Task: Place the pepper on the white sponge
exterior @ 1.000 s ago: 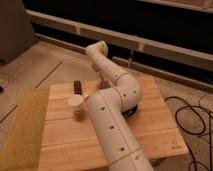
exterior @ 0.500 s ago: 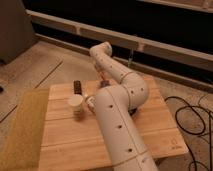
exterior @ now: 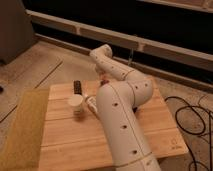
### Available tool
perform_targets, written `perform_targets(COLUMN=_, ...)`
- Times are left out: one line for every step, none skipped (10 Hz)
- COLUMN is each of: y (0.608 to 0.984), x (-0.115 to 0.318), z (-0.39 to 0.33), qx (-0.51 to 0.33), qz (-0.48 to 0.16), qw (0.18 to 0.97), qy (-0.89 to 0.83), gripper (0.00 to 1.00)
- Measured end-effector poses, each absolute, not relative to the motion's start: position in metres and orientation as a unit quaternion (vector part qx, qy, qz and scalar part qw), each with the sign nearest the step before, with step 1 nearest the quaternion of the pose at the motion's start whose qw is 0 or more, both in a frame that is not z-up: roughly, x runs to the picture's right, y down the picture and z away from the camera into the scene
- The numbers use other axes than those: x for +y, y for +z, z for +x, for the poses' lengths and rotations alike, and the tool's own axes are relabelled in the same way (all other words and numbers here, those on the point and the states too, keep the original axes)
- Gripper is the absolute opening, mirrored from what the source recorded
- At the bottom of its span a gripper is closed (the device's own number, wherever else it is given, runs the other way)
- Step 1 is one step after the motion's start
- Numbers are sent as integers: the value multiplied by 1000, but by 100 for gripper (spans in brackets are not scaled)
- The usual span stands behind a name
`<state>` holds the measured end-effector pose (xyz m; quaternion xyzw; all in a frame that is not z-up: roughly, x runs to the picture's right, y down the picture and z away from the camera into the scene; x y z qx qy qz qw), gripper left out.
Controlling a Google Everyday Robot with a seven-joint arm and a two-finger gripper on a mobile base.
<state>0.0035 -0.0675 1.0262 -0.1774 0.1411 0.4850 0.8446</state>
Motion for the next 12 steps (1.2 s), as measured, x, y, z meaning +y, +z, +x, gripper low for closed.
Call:
perform_targets(y=1023, x=-59, z=11, qx=159, qz=-179, qw=835, qy=495, gripper=44)
perform_targets(y=1022, x=-55, z=16, qx=170, qz=-179, qw=829, qy=501, gripper=56)
perform_targets(y=1022, x=-56, z=15, qx=173, qz=-176, qw=829, qy=502, gripper=63)
perform_targets(y=1022, x=-59, z=11, qx=172, qz=-174, qw=831, qy=499, gripper=66)
perform_targets(y=1022, x=-61, z=6, qx=169, qz=-172, qw=833, qy=497, gripper=66)
perform_targets(y=1022, x=-61, z=4, qx=168, qz=-171, qw=835, qy=496, gripper=66)
perform_targets(y=1023, x=-61, z=1, qx=165, qz=-172, qw=837, qy=492, gripper=66)
perform_targets(y=1023, x=-61, z=0, qx=165, qz=-173, qw=838, qy=490, gripper=66)
perform_targets(y=1023, x=-59, z=-1, qx=165, qz=-174, qw=839, qy=489, gripper=66)
perform_targets(y=1023, x=-58, z=-2, qx=165, qz=-175, qw=840, qy=486, gripper=66)
perform_targets(y=1024, x=-58, z=-4, qx=161, qz=-177, qw=843, qy=482, gripper=66)
perform_targets(y=1023, x=-58, z=-8, qx=158, qz=-179, qw=846, qy=477, gripper=66)
